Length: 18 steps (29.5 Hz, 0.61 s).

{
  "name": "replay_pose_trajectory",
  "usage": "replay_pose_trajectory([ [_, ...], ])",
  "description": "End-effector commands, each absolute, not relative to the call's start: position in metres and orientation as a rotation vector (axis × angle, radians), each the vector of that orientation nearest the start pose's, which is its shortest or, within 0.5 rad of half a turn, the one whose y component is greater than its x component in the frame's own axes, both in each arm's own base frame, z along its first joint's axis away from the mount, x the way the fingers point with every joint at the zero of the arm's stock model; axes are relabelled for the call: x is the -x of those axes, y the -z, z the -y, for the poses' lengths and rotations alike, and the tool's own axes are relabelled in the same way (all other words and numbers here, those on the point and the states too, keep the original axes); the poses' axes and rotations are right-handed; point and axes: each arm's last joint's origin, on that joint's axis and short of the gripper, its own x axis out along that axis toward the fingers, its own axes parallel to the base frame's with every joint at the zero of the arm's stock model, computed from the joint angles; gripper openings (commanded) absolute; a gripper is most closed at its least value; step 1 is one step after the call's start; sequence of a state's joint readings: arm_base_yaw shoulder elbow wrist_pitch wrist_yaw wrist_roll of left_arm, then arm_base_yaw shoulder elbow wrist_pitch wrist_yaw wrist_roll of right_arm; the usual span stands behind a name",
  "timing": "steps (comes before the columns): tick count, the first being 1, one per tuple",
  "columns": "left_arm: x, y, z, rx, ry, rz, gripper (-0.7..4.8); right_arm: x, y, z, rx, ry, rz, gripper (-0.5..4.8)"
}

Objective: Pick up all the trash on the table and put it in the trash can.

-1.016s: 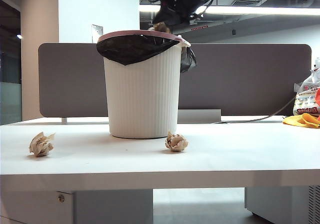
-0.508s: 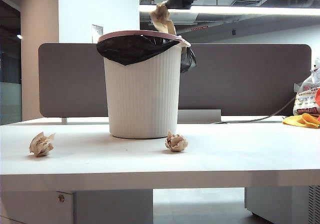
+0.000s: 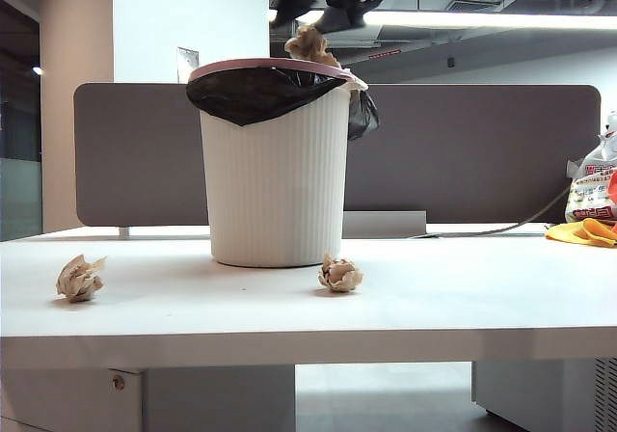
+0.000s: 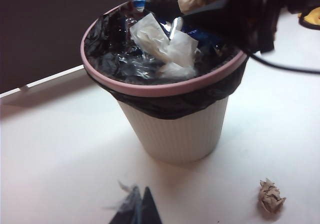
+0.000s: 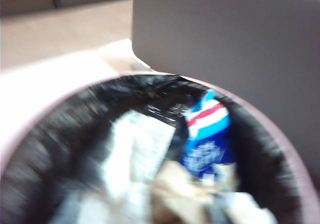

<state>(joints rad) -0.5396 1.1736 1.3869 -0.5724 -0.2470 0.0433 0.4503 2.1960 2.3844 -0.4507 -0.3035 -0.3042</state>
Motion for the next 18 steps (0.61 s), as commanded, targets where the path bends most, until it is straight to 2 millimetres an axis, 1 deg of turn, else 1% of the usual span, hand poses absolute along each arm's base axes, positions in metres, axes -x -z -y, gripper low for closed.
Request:
replay_pose_trajectory([
  [1,-0.204,-0.427,0.113,-0.168,0.292,-0.311,-0.06,-0.434,-0.395,-0.233,0.529,-0.747,-0.149,4.12],
  [2,-0.204,-0.427,0.113,-0.168,0.292,-0.311,-0.06,-0.434,-0.395,-0.233,0.513,-0.747,-0.155,4.54],
  [3,-0.204,-0.427,0.113,-0.167,0.292,-0.310,-0.06,-0.434,-0.395,-0.233,0.496,-0.744,-0.154,4.77],
  [8,-0.204,-0.427,0.113,-0.167,0.292,-0.308,-0.06,-0.431,-0.400,-0.242,0.485,-0.751,-0.101,4.74],
  [9,-0.204,-0.427,0.113,-0.167,0.292,-0.309,-0.06,-0.430,-0.401,-0.244,0.483,-0.752,-0.090,4.53],
  [10,-0.204,-0.427,0.113,-0.168,0.292,-0.310,-0.06,-0.430,-0.402,-0.244,0.476,-0.751,-0.085,3.95],
  [11,-0.204,-0.427,0.113,-0.168,0.292,-0.311,-0.06,-0.430,-0.402,-0.244,0.460,-0.750,-0.087,2.82],
  [12,-0.204,-0.427,0.113,-0.168,0.292,-0.312,-0.06,-0.430,-0.402,-0.245,0.444,-0.750,-0.090,0.96],
  [13,-0.204,-0.427,0.113,-0.168,0.292,-0.312,-0.06,-0.430,-0.403,-0.245,0.437,-0.756,-0.090,-0.26],
  [14,-0.204,-0.427,0.113,-0.169,0.292,-0.312,-0.06,-0.430,-0.403,-0.245,0.433,-0.762,-0.088,0.18],
  [15,-0.204,-0.427,0.113,-0.169,0.292,-0.312,-0.06,-0.430,-0.403,-0.245,0.431,-0.770,-0.086,0.10],
  [18,-0.203,-0.427,0.113,-0.170,0.292,-0.315,-0.06,-0.430,-0.404,-0.246,0.430,-0.771,-0.077,0.08],
])
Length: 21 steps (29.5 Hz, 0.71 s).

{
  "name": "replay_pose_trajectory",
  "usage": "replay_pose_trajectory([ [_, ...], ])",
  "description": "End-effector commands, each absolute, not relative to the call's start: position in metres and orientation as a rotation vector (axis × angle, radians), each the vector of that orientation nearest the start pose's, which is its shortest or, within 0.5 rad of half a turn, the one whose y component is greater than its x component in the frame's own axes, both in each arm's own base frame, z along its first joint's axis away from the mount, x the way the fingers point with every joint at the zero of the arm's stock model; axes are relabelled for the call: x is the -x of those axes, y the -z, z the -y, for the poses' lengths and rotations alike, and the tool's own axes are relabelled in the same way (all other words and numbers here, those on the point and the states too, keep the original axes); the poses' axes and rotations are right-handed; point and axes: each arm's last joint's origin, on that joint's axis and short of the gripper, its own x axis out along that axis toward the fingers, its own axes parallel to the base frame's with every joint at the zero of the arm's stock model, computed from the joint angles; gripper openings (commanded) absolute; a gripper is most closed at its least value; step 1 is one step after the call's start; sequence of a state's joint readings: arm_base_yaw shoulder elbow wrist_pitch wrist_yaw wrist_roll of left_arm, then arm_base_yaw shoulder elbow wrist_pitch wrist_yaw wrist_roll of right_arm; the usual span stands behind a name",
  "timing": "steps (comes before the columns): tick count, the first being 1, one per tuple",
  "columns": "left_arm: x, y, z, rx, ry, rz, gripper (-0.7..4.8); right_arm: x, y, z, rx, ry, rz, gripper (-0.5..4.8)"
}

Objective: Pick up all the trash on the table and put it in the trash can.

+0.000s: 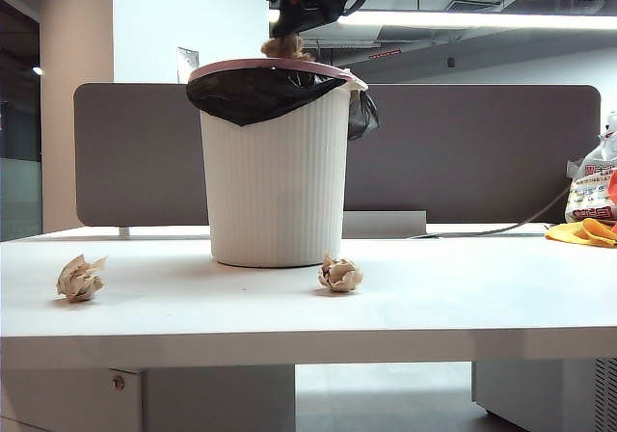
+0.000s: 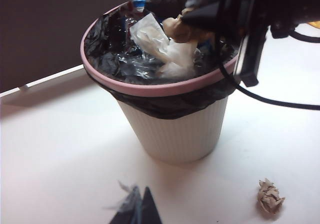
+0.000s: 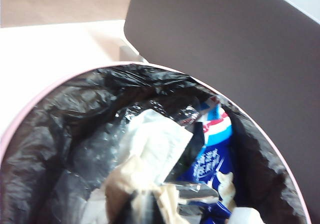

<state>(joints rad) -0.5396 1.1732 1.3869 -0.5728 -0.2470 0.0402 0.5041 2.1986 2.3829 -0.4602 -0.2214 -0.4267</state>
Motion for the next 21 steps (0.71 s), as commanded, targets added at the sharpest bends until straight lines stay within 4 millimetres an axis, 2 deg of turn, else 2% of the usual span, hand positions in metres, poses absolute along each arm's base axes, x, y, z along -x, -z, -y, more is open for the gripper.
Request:
replay_pose_trajectory([
  [1,-0.2035,-0.4266,0.1132,-0.170,0.292,-0.315,-0.06,-0.4300,-0.4041,-0.2456,0.429,-0.770,-0.071,0.09],
  [3,-0.2035,-0.4267,0.1132,-0.170,0.292,-0.314,-0.06,-0.4302,-0.4056,-0.2458,0.427,-0.767,-0.056,0.19],
  [4,-0.2035,-0.4267,0.1132,-0.170,0.292,-0.314,-0.06,-0.4304,-0.4065,-0.2458,0.426,-0.766,-0.047,0.56],
  [5,-0.2035,-0.4267,0.1132,-0.170,0.292,-0.314,-0.06,-0.4305,-0.4076,-0.2461,0.424,-0.764,-0.035,1.85],
  [7,-0.2035,-0.4267,0.1132,-0.170,0.292,-0.314,-0.06,-0.4304,-0.4098,-0.2471,0.416,-0.758,-0.013,4.79],
  [14,-0.2035,-0.4267,0.1132,-0.170,0.293,-0.314,-0.06,-0.4303,-0.4096,-0.2477,0.416,-0.755,-0.014,4.79],
  [15,-0.2035,-0.4267,0.1133,-0.170,0.294,-0.315,-0.06,-0.4302,-0.4084,-0.2475,0.419,-0.754,-0.026,4.39],
  [17,-0.2035,-0.4267,0.1133,-0.170,0.295,-0.315,-0.06,-0.4302,-0.4059,-0.2468,0.425,-0.743,-0.056,2.52],
  [18,-0.2035,-0.4267,0.1133,-0.169,0.295,-0.315,-0.06,-0.4299,-0.4048,-0.2467,0.433,-0.746,-0.066,1.85],
  [19,-0.2035,-0.4267,0.1133,-0.170,0.295,-0.315,-0.06,-0.4299,-0.4038,-0.2464,0.447,-0.747,-0.072,1.38],
  [21,-0.2034,-0.4266,0.1133,-0.170,0.295,-0.315,-0.06,-0.4297,-0.4049,-0.2462,0.459,-0.743,-0.061,1.33],
])
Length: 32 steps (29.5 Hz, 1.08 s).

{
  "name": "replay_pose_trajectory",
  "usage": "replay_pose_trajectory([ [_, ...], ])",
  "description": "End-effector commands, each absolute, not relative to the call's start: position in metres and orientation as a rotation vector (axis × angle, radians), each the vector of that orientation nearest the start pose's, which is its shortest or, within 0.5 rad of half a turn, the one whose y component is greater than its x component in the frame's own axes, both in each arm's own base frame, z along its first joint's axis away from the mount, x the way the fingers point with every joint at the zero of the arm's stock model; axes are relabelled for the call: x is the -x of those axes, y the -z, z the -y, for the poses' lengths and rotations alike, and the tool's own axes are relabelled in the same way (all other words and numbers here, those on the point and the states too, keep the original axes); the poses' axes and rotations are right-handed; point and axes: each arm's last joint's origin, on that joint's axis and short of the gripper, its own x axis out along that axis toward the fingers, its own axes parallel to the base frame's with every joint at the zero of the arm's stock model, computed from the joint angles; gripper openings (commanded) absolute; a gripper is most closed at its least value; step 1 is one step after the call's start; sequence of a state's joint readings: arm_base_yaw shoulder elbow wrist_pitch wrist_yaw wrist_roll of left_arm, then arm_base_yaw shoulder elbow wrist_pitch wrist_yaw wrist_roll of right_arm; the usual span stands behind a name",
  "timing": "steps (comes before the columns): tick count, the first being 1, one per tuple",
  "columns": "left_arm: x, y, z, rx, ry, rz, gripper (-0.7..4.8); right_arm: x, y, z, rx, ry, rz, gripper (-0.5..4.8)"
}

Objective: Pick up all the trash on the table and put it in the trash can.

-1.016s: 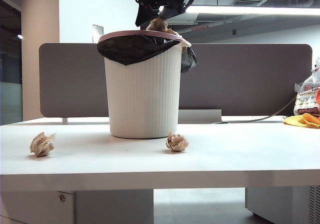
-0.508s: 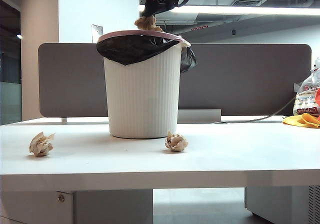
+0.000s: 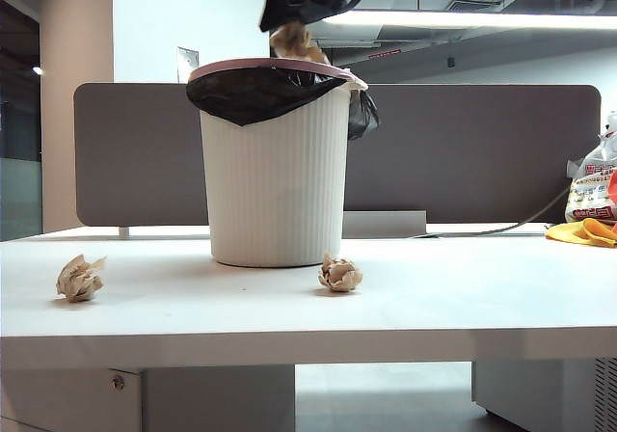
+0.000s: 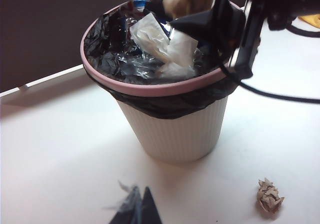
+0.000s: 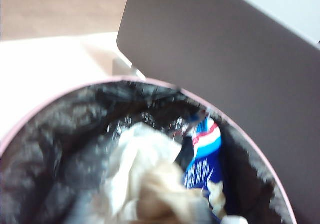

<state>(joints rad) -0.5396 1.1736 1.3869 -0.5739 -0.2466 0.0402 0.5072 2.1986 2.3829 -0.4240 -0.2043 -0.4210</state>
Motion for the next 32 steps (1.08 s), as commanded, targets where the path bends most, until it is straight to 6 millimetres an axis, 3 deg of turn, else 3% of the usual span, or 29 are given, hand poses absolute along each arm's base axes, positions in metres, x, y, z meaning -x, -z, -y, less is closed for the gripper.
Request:
replay_pose_trajectory([
  [1,-0.203,-0.427,0.113,-0.170,0.295,-0.315,-0.06,-0.429,-0.408,-0.246,0.456,-0.742,-0.042,0.92],
  [3,-0.203,-0.427,0.113,-0.170,0.295,-0.315,-0.06,-0.428,-0.414,-0.246,0.452,-0.736,-0.004,0.01],
  [5,-0.203,-0.426,0.113,-0.170,0.295,-0.316,-0.06,-0.426,-0.421,-0.246,0.442,-0.727,0.047,0.19],
  [6,-0.203,-0.426,0.113,-0.171,0.295,-0.317,-0.06,-0.426,-0.423,-0.247,0.434,-0.725,0.067,0.89],
  [8,-0.203,-0.426,0.113,-0.172,0.295,-0.319,-0.06,-0.424,-0.427,-0.251,0.422,-0.716,0.100,3.80],
  [9,-0.203,-0.426,0.113,-0.173,0.295,-0.321,-0.06,-0.425,-0.427,-0.250,0.410,-0.697,0.099,4.79],
  [17,-0.203,-0.426,0.113,-0.180,0.296,-0.322,-0.06,-0.438,-0.388,-0.255,0.419,-0.710,-0.107,4.70],
  [28,-0.203,-0.426,0.113,-0.189,0.296,-0.324,-0.06,-0.433,-0.408,-0.259,0.386,-0.695,0.036,4.70],
  [32,-0.203,-0.425,0.113,-0.189,0.296,-0.324,-0.06,-0.423,-0.424,-0.256,0.334,-0.692,0.059,4.70],
])
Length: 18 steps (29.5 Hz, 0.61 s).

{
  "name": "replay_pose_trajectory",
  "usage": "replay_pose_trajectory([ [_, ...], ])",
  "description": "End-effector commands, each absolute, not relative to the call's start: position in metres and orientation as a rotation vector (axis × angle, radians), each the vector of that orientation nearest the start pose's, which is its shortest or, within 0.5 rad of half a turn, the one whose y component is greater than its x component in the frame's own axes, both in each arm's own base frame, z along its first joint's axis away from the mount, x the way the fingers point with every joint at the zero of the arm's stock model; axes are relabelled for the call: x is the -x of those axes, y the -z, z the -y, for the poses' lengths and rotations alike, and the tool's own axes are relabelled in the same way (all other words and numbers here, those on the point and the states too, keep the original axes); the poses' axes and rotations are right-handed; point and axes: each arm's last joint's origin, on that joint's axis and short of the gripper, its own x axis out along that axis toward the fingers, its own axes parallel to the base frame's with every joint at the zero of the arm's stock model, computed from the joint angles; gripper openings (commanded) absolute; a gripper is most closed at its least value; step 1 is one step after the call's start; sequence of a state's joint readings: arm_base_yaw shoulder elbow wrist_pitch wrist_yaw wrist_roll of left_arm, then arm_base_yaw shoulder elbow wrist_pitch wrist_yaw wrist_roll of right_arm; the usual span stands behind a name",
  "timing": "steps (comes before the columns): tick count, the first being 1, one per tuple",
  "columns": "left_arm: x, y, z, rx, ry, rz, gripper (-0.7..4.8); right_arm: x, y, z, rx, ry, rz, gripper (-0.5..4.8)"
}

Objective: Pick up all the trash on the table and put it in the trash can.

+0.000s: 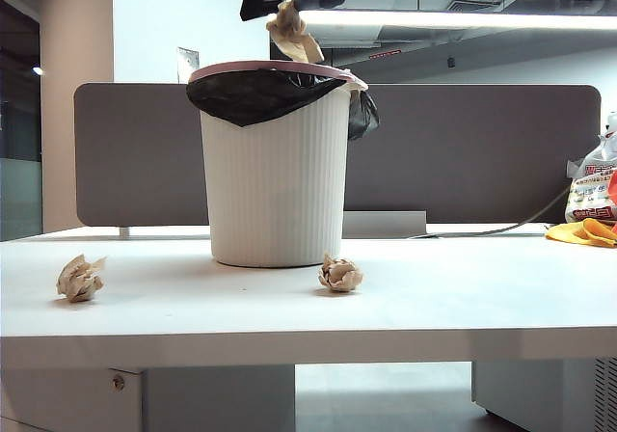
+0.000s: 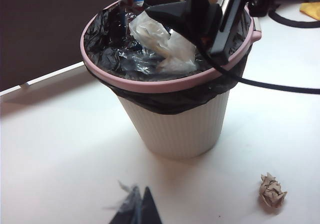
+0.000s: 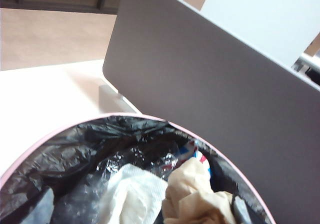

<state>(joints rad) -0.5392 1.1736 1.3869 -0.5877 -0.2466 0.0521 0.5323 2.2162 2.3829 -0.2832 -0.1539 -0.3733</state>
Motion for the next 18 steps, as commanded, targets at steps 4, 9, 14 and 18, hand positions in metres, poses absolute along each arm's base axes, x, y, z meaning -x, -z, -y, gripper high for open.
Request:
replay_pose_trajectory([
  [4,-0.203,-0.425,0.113,-0.189,0.296,-0.325,-0.06,-0.417,-0.436,-0.253,0.326,-0.662,0.099,4.69],
  [9,-0.203,-0.425,0.113,-0.190,0.296,-0.326,-0.06,-0.412,-0.439,-0.249,0.251,-0.648,0.012,4.33],
  [14,-0.203,-0.425,0.113,-0.190,0.296,-0.327,-0.06,-0.419,-0.413,-0.250,0.256,-0.659,-0.171,4.16],
  [18,-0.203,-0.425,0.113,-0.191,0.297,-0.330,-0.06,-0.430,-0.387,-0.250,0.267,-0.655,-0.297,4.16],
])
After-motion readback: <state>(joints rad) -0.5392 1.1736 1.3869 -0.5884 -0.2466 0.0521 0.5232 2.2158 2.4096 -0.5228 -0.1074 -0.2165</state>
